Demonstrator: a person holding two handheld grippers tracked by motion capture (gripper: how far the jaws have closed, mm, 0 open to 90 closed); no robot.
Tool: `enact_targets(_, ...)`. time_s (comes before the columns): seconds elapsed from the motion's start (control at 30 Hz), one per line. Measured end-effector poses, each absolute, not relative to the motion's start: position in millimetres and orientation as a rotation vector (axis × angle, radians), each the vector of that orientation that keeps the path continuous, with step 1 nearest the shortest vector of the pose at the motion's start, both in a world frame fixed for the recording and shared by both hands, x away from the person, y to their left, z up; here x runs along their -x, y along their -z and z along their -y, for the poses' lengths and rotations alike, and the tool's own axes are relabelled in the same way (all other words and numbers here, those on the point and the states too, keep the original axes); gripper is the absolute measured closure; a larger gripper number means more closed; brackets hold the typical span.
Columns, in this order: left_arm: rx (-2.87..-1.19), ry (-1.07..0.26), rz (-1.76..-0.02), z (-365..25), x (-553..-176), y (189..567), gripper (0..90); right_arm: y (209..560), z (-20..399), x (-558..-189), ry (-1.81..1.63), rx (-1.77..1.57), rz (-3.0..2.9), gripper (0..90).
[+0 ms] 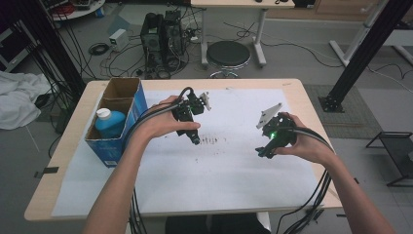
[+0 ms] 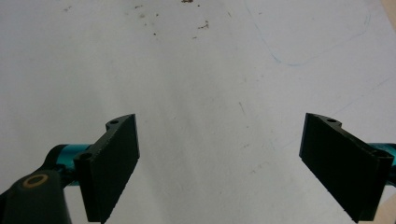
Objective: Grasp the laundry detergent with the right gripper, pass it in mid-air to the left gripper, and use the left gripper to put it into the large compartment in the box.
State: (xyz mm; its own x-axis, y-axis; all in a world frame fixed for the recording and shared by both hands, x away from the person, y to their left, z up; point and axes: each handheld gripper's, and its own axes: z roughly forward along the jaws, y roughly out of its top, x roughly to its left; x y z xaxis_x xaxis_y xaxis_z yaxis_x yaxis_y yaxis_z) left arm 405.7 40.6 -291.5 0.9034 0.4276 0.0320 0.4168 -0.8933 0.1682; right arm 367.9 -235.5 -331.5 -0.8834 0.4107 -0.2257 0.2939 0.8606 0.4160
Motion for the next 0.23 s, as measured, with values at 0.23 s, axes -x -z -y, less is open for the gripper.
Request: enact_targets(0.23, -2.9, -0.103, -0.659, -41.9, -404.8, 293.2, 22.3, 332.2, 234.7, -367.6, -0.531, -0.543, -2.724, 11.4)
